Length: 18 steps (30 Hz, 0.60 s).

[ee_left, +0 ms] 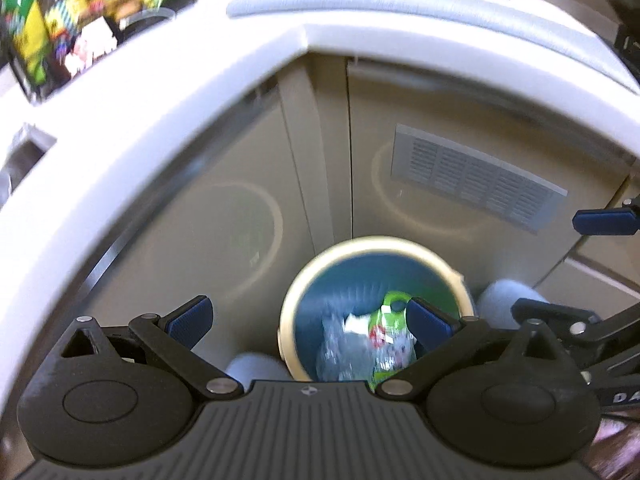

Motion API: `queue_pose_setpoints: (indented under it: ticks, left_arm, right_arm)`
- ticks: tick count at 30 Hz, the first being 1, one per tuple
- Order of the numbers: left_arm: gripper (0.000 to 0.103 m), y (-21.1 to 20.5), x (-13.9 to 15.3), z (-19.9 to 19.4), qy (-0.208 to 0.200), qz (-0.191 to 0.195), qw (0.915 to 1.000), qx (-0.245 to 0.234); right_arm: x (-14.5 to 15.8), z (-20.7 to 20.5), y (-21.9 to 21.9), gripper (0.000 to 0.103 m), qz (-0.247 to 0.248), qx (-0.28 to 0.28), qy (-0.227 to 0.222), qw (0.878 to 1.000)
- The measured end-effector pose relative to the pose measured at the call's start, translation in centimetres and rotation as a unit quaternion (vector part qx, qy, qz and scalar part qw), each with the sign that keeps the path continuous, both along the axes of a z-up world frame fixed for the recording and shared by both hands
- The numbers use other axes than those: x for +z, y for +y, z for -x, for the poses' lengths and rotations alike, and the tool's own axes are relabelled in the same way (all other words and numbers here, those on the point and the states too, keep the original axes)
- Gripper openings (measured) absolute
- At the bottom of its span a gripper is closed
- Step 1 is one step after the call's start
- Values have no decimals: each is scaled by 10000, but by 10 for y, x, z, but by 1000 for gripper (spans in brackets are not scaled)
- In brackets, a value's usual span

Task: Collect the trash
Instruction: 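Move both tools up toward the grey mat on the counter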

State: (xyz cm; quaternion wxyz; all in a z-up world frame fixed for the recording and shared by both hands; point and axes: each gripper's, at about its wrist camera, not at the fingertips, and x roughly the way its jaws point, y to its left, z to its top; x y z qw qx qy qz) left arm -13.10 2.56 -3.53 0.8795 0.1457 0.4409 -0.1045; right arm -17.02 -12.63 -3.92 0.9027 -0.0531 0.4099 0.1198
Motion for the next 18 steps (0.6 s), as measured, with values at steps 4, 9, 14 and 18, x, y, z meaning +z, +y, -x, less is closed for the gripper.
queue_pose_setpoints:
  ticks: [4, 9, 14, 18]
  left_arm:
    - [103, -5, 26, -10, -350, 65, 9992, -160]
    - [103, -16, 52, -24, -721, 45, 9967, -374]
    - [103, -37, 70, -39, -986, -58, 9928, -677]
    - [103, -54, 79, -50, -1198, -133, 9876, -1006]
  right_arm:
    - [25, 0, -16, 91, -120, -118, -334, 9993]
    - [50, -7, -42, 92, -208, -435, -698, 9964]
    - [68, -16, -66, 92, -234, -758, -945, 9924]
    - [75, -22, -85, 92, -139, -980, -1136, 9886]
